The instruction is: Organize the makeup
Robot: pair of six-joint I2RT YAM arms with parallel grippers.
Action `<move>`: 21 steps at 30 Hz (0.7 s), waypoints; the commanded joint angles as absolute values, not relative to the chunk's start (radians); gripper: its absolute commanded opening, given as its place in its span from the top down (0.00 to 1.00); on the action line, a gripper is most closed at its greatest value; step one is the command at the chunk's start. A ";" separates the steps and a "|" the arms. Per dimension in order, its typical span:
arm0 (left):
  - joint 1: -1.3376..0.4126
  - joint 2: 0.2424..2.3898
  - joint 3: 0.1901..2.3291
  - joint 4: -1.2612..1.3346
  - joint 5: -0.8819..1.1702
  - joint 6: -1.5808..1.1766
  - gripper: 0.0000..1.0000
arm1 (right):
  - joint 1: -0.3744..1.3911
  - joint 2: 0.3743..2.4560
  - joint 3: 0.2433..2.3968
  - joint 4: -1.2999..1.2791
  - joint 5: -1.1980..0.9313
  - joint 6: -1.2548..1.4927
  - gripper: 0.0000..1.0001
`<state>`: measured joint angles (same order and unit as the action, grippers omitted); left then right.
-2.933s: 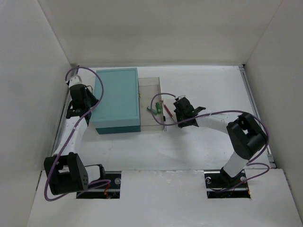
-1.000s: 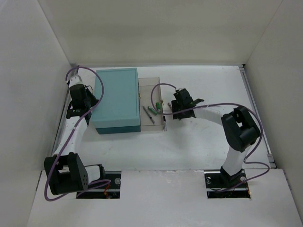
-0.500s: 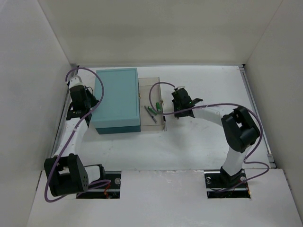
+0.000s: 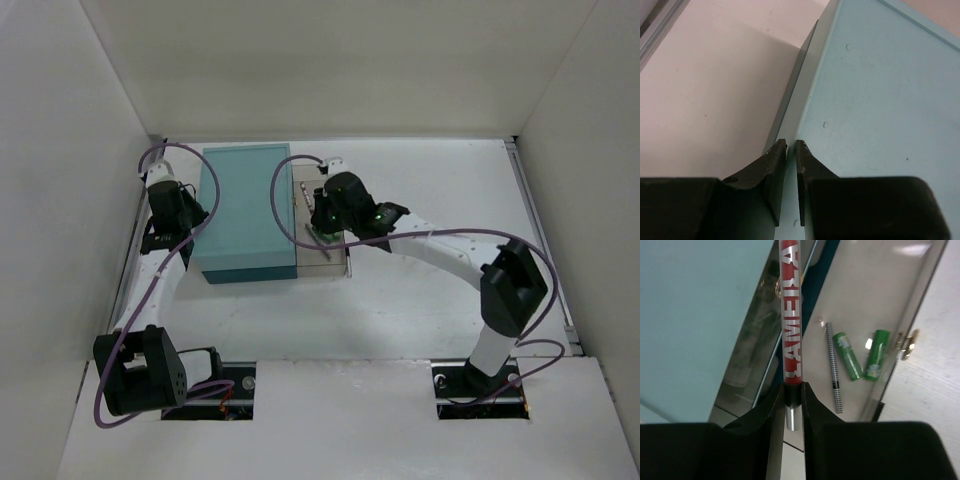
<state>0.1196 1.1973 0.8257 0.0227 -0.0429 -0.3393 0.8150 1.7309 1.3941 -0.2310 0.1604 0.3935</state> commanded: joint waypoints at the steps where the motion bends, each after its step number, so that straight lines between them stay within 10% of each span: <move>1: 0.122 1.244 0.793 -0.091 -0.066 -0.328 0.90 | 0.817 1.805 1.439 -0.233 0.140 0.443 0.88; 13: 0.137 1.319 0.854 -0.060 -0.055 -0.318 0.90 | 0.817 1.839 1.486 -0.281 0.138 0.448 0.47; 21: 0.166 1.384 0.865 -0.017 -0.020 -0.310 0.90 | 0.757 1.567 1.281 -0.273 0.167 0.471 0.43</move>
